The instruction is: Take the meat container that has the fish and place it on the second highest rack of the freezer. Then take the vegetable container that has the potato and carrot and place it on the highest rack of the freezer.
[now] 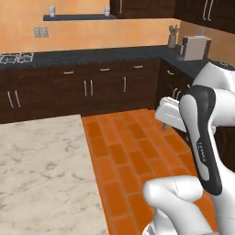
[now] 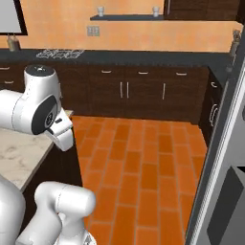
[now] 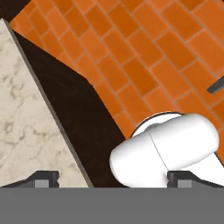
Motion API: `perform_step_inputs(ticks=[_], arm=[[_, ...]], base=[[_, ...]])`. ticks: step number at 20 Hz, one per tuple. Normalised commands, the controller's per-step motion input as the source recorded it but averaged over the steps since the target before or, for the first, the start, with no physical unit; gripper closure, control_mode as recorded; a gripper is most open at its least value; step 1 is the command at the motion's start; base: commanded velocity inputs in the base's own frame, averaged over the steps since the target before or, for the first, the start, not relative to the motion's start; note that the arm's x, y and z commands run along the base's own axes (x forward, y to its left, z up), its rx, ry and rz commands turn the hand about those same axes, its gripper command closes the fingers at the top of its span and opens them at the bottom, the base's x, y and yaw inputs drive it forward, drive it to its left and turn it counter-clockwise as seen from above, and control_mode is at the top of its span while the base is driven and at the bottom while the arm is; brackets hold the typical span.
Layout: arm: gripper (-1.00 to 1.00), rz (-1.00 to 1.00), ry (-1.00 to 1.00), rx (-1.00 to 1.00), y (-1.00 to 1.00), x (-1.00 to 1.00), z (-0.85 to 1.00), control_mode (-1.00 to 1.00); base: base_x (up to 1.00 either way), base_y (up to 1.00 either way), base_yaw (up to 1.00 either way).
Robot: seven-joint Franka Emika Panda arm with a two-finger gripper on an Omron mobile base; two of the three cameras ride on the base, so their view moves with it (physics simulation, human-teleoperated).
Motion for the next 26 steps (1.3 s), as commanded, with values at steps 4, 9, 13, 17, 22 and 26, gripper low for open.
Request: perform_step_inputs(ticks=[4, 9, 13, 17, 22, 26], arm=[[-1.0, 0.0, 0.0, 0.0, 0.0, 0.0, 0.0, 1.0], [-1.0, 0.0, 0.0, 0.0, 0.0, 0.0, 0.0, 1.0], [-1.0, 0.0, 0.0, 0.0, 0.0, 0.0, 0.0, 1.0], [-1.0, 0.0, 0.0, 0.0, 0.0, 0.0, 0.0, 1.0], [-1.0, 0.0, 0.0, 0.0, 0.0, 0.0, 0.0, 1.0], [-1.0, 0.0, 0.0, 0.0, 0.0, 0.0, 0.0, 1.0]], base=[[1.0, 0.3, -0.33], [1.0, 0.0, -0.29], [1.0, 0.0, -0.2], [1.0, 0.0, -0.19], [0.99, 0.05, -0.36], [0.85, 0.08, -0.52]])
